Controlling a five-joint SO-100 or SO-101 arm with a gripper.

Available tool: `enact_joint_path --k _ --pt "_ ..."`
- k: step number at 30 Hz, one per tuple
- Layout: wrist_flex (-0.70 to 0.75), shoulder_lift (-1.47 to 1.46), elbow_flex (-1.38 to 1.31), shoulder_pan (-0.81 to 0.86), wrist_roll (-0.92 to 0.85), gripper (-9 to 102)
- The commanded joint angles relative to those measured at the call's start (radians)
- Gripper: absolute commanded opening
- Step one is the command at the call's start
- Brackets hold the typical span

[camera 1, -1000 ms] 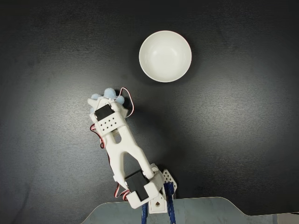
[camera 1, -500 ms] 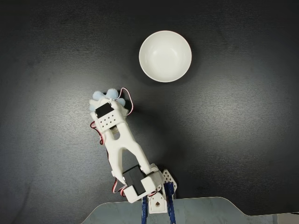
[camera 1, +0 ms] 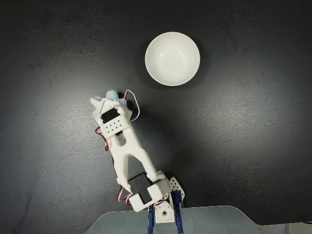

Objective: Grasp a skyblue doll and put it in the white bowl.

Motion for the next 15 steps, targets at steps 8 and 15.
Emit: enact_joint_path --k 8,15 --pt "-0.018 0.017 -0.002 0.003 0.006 34" --pt "-0.025 0.018 -0.014 0.005 0.009 -1"
